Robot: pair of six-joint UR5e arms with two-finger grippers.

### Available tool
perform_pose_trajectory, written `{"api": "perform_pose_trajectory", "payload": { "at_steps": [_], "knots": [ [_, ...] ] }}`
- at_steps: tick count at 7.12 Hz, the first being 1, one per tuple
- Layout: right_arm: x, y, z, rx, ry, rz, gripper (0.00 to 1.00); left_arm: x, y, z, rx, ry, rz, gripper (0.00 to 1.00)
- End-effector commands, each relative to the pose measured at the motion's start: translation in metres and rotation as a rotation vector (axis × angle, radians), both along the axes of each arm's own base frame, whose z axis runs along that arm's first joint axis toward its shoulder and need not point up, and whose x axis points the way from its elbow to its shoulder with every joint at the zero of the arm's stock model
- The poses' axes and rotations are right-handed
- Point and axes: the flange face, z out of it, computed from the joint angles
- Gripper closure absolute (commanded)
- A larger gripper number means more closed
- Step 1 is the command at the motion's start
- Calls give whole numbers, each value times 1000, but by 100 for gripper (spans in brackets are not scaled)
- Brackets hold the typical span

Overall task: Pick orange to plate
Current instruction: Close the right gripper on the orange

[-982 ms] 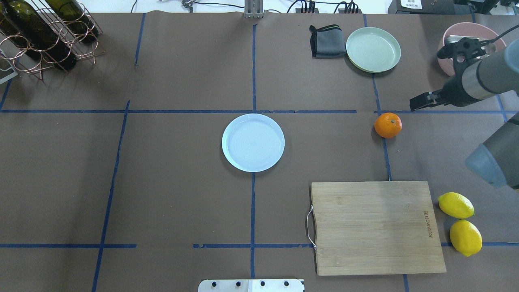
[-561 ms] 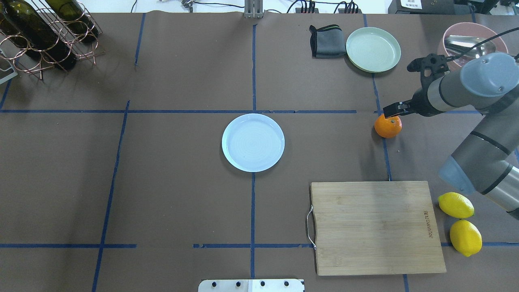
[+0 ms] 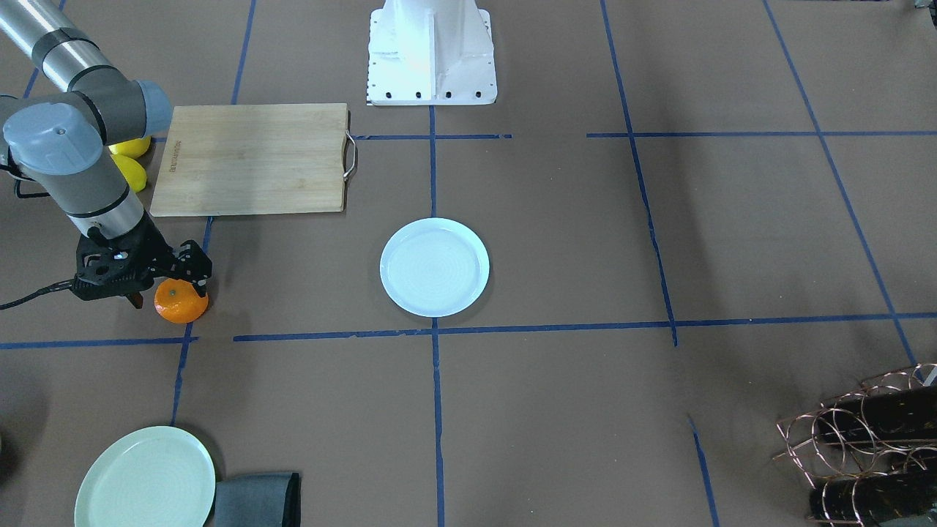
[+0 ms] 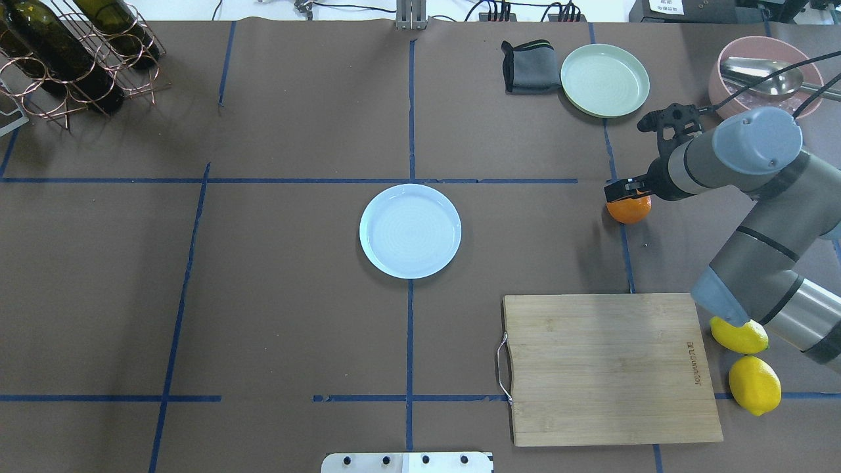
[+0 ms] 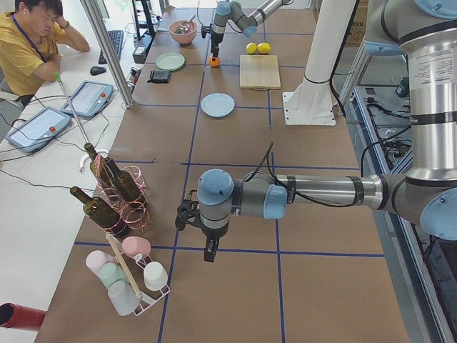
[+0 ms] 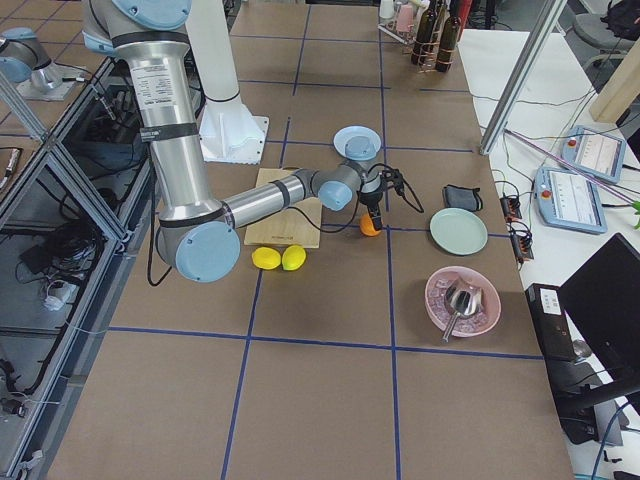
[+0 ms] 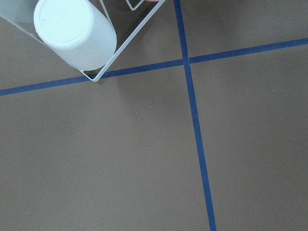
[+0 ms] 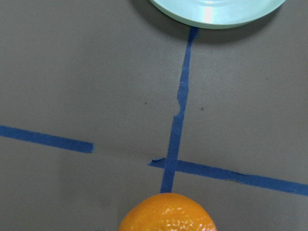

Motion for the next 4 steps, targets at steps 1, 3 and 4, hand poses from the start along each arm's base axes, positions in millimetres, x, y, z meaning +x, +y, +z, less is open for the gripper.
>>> {"api": "perform_pose_trajectory", "payload": {
  "at_steps": [1, 3, 4],
  "knots": [
    [-13, 4, 12, -5, 27, -6, 0, 0, 0, 0, 1, 0, 0, 0],
    [-27, 3, 11, -1, 38, -1, 0, 0, 0, 0, 0, 0, 1, 0],
    [-31, 5, 12, 3, 43, -1, 16, 0, 1, 0, 0, 0, 1, 0]
  ]
}}
